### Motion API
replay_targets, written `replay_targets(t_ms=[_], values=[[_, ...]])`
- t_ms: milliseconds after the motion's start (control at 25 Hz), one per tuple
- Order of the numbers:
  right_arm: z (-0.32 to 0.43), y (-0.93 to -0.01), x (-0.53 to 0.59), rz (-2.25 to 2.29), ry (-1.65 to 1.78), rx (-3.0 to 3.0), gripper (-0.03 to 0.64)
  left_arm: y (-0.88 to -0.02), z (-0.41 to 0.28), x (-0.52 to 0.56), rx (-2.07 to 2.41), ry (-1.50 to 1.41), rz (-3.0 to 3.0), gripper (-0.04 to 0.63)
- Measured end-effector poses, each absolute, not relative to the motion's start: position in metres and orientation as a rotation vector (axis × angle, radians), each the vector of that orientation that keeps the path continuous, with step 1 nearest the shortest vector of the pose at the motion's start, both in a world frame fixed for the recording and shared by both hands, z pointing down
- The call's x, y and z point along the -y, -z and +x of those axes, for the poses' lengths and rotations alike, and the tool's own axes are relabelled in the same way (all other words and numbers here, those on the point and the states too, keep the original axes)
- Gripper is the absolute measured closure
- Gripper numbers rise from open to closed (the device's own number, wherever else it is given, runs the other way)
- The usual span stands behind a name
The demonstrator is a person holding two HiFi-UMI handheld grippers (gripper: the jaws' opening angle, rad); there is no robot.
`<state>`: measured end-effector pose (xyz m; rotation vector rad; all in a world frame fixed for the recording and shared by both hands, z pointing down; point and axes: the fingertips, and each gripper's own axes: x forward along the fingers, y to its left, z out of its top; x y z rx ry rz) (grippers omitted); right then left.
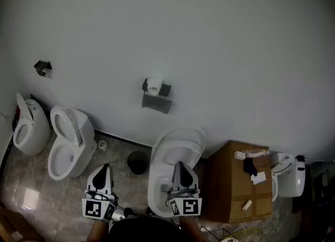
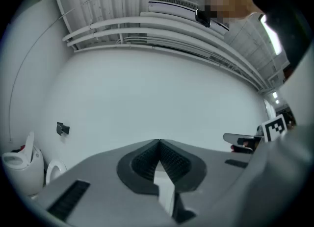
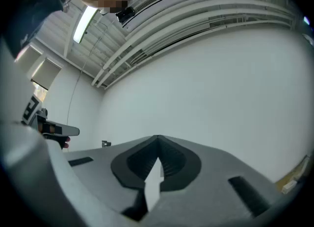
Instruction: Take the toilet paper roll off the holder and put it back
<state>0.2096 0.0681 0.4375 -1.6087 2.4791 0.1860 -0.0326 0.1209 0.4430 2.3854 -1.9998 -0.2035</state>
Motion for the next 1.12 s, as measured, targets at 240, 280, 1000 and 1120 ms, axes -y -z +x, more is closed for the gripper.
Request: replay_targets(t_ms=[240,280,1000,1120], values=[[0.209,-0.44,-0.065,-1.622,-0.185,-2.48,0.614,-0.444,-0.038,-0.12,2.012,0.207,2.382,0.592],[0.21,-0.44,-0.064,-1.625,-0.18,-2.478,0.614,-0.444,-0.038,-0.12,2.013,0.207,2.381,0.592],[0.193,-0.445,-0.066,-1.591,-0.177,-2.547,0.609,-0.448,-0.044,-0.127,2.013,0.181,2.38,0.592],[0.194,-0.446,-0.067,-1.595,-0.164,-2.54,0.609,-0.449,-0.044,-0.128,2.011,0.177,2.376,0.592]])
